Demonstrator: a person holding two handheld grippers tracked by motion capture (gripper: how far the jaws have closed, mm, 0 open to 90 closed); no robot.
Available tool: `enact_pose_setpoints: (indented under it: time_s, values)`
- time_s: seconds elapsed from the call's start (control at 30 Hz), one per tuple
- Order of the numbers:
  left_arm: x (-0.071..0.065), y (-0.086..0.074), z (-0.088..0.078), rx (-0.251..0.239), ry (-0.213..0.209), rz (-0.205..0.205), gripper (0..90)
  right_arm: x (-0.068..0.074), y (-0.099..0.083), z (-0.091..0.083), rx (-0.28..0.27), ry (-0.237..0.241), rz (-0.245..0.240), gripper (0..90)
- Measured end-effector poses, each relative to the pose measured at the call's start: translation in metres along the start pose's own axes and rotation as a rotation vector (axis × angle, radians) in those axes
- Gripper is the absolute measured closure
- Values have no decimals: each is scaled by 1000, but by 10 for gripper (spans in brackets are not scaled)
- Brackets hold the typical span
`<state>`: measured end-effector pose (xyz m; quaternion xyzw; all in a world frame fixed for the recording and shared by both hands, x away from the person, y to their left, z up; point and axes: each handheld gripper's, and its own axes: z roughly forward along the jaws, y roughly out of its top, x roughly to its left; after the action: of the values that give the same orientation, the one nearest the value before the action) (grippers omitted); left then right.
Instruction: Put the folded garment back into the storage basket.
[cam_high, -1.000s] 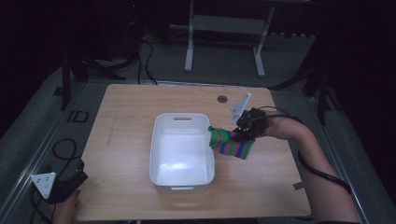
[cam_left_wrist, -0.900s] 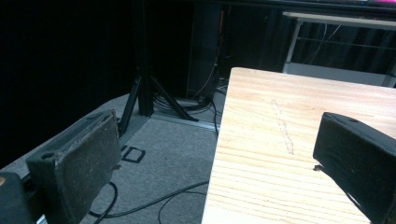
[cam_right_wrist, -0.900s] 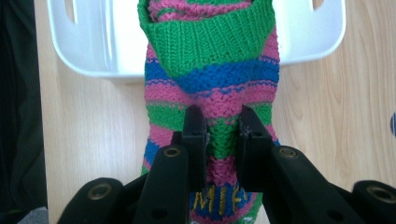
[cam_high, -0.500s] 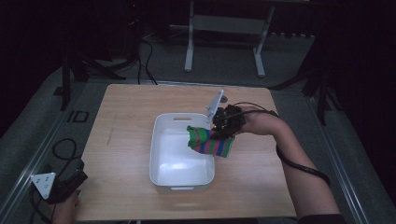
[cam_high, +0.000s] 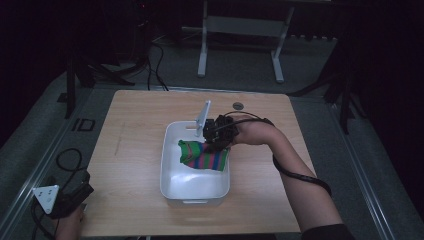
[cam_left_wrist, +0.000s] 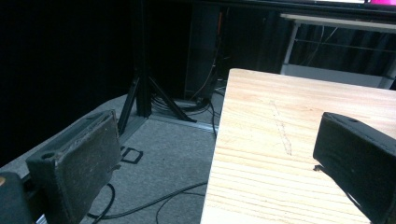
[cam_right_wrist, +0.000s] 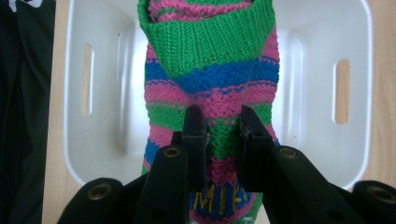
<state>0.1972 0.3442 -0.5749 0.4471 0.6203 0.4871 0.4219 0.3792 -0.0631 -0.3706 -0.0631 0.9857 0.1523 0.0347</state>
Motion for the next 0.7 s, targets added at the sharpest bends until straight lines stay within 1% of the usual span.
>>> enact_pose_setpoints:
  time_s: [0.23,0.37,0.53,0.7]
  values:
    - [0,0,0,-1,-1,1,14,-3,0,25,30,32,-3,762]
    - [0,0,0,-1,-2,3,14,-5,-3,39,42,43,0,761]
    - [0,0,0,-3,-2,3,14,-8,-6,57,50,52,-11,760]
    - [0,0,0,-3,-3,3,14,-10,-7,76,77,71,-10,760]
